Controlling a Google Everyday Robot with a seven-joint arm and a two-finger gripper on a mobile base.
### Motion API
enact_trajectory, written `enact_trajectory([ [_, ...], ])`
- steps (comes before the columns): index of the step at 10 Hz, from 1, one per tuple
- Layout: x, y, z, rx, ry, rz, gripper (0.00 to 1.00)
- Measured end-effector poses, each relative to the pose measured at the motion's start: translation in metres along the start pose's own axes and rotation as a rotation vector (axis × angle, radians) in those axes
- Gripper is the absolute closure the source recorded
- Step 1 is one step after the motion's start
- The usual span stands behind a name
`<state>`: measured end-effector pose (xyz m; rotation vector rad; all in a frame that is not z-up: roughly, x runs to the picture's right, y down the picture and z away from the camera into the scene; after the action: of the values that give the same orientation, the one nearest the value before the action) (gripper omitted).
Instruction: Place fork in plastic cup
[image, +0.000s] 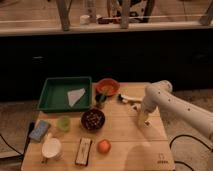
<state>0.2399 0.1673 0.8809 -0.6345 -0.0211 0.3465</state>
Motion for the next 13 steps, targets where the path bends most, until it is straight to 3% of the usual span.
enact_trajectory([
  [4,-0.007,0.002,0.009,0.007,-0.004,0.009,0.2],
  [8,-0.006,0.006,0.018,0.008,0.019,0.019,0.22],
  [9,-0.009,0.008,0.025,-0.004,0.042,0.011,0.34],
  [13,-0.011,0.01,0.022,-0.012,0.043,0.013,0.72],
])
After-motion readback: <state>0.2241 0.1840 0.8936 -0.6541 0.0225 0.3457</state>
